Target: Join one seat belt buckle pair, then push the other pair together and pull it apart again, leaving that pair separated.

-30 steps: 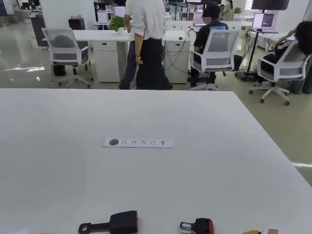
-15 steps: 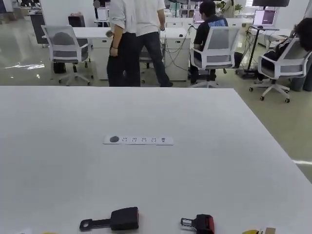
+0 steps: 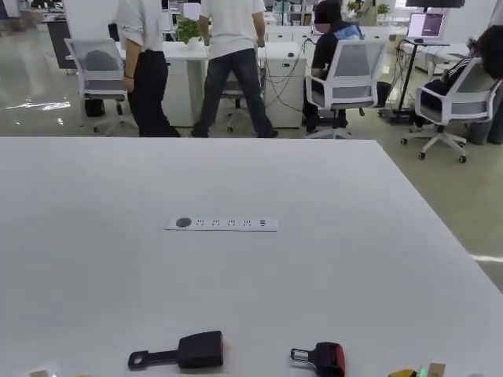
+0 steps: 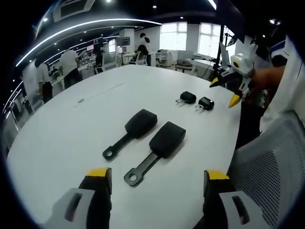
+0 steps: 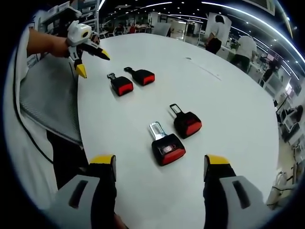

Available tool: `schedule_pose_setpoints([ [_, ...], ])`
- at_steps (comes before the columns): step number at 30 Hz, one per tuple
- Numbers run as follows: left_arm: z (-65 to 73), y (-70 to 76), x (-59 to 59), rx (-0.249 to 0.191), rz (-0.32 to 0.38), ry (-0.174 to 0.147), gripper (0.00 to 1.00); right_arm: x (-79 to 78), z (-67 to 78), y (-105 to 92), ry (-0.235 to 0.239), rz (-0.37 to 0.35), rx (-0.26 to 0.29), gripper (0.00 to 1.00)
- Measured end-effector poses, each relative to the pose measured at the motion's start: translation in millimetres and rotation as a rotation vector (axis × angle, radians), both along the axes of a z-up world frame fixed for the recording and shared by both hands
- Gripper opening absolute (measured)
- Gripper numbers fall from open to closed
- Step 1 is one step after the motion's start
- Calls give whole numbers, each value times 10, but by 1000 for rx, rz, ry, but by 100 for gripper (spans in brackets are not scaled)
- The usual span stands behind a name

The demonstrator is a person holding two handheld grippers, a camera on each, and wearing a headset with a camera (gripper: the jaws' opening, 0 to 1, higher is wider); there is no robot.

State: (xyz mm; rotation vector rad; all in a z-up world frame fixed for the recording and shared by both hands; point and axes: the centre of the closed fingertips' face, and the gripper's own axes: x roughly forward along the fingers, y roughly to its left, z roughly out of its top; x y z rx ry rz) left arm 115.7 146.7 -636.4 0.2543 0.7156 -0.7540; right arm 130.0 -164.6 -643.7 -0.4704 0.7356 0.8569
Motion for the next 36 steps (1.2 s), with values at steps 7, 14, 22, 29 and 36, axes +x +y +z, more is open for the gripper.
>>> schedule_pose_setpoints([
  [7,34,-91,63,-28,-25,-11,71,-3,-5,33,3,3,6,71],
  [14,25,-183,93,-9,-77,-17,66,21,23,84,-8,26,9,62],
  [22,-37,-247,93,12,-152,-21,55,15,0,146,5,69,3,53],
  [29,-102,-325,106,35,-194,-18,53,9,-43,150,11,111,-20,49],
  [36,-129,-475,70,63,-247,4,51,1,-114,106,30,134,-45,42],
])
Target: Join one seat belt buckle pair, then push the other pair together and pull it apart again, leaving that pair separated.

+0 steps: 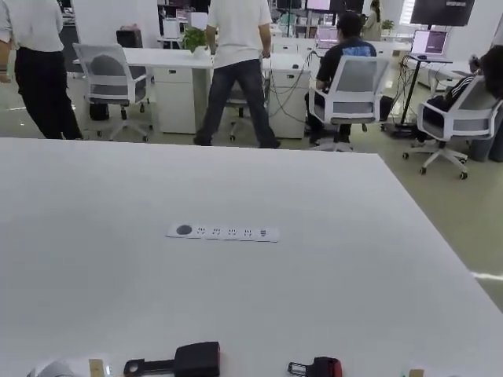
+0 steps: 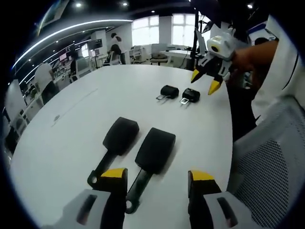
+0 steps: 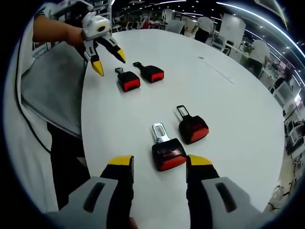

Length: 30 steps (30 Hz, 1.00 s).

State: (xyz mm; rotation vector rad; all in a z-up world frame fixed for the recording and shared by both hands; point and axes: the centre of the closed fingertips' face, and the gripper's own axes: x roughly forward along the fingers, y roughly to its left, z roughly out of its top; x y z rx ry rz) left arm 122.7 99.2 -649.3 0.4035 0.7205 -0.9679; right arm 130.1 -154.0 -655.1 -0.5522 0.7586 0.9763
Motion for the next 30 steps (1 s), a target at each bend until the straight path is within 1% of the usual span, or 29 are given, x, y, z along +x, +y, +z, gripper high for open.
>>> schedule_pose_setpoints([
  [2,-27,5,24,-6,-12,-4,50,19,-10,-22,-5,-1,-7,43],
  [3,-46,-16,42,3,-32,-9,50,50,-15,-44,-20,-6,-18,45],
  [4,-64,-18,43,16,-50,-12,50,67,-32,-59,-25,-4,-23,47],
  [5,-76,-25,44,32,-69,-17,50,70,-52,-67,-20,-3,-24,46],
  [6,-86,-41,45,41,-78,-15,50,71,-67,-72,-15,1,-26,44],
  [8,-105,-20,51,45,-82,-8,49,62,-95,-71,-2,15,-33,41],
  [12,-114,-63,76,65,-114,-4,48,73,-95,-55,-2,37,-53,43],
  [15,-137,-97,91,72,-144,10,44,82,-118,-17,10,63,-66,42],
  [17,-150,-120,106,73,-154,19,42,114,-133,2,8,72,-73,42],
  [18,-162,-136,115,75,-159,25,42,135,-150,17,13,80,-74,41],
  [20,-188,-128,154,84,-175,26,41,149,-174,36,17,93,-79,41],
  [22,-201,-142,158,92,-183,34,41,156,-204,50,25,106,-86,40],
  [26,-186,-186,192,91,-204,27,39,144,-230,54,48,123,-93,39],
  [27,-200,-185,207,97,-207,33,39,134,-237,53,56,129,-99,39],
  [30,-229,-191,209,121,-237,36,38,153,-284,48,59,140,-108,38],
])
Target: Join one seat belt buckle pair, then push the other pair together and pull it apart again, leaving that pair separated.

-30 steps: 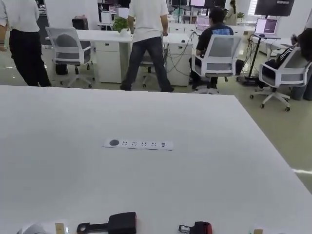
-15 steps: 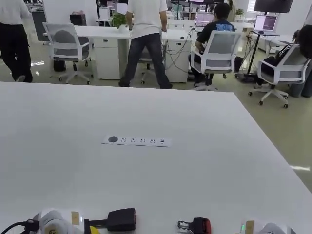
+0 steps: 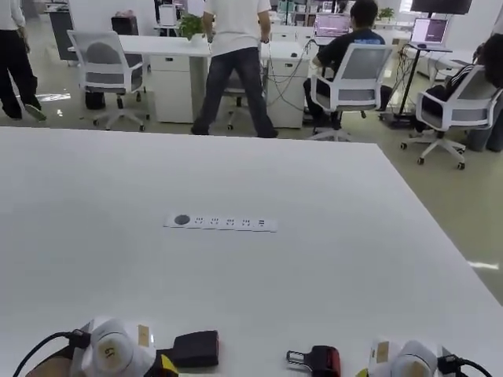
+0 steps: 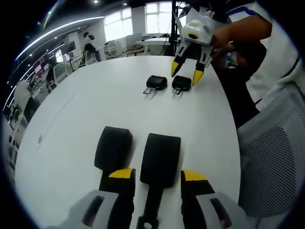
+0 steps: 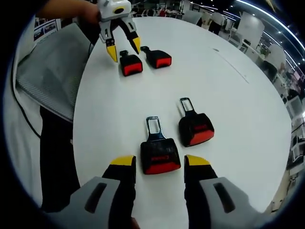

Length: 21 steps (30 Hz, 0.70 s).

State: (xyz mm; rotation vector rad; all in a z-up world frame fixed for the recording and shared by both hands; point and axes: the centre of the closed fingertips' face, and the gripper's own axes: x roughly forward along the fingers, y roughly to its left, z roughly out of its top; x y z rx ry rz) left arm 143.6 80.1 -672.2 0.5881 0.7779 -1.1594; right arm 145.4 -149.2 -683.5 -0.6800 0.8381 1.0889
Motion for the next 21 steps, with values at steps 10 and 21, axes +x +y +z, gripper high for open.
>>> schedule_pose_setpoints([
  [10,-97,-64,26,31,-64,22,37,39,-112,-3,30,58,-27,36],
  [21,-187,-63,16,148,-196,-14,34,18,-152,43,49,143,-73,33],
])
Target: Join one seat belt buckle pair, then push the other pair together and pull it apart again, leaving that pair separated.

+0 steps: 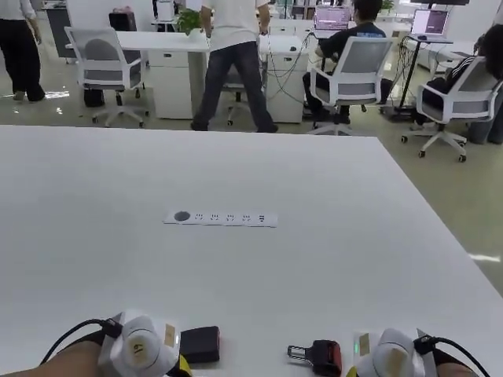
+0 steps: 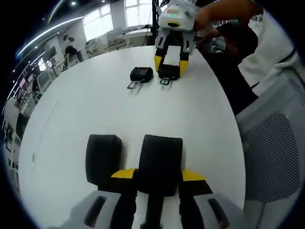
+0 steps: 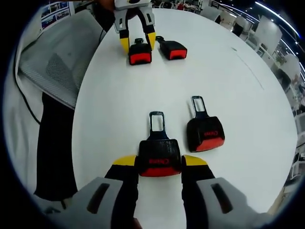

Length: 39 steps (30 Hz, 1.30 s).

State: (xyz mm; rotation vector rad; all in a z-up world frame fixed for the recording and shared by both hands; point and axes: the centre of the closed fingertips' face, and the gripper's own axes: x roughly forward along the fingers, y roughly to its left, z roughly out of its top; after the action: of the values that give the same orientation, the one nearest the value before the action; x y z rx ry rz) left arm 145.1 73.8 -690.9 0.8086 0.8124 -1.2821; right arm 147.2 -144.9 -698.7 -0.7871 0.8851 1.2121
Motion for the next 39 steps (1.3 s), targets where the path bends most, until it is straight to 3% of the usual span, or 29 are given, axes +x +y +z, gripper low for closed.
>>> schedule_pose_setpoints([
  [1,-12,3,-2,14,-21,-12,34,3,0,7,0,5,0,33],
  [2,-30,-9,7,-12,7,10,33,3,0,10,4,7,-1,33],
  [10,-64,-1,13,-7,10,33,33,-4,-8,12,31,36,9,33],
  [14,-70,-3,14,-1,47,57,33,14,-26,2,46,57,8,33],
  [28,-24,-30,-24,-7,40,69,33,12,-11,57,42,39,-4,33],
  [39,-57,-10,-3,-5,37,73,33,-32,2,411,33,54,17,33],
])
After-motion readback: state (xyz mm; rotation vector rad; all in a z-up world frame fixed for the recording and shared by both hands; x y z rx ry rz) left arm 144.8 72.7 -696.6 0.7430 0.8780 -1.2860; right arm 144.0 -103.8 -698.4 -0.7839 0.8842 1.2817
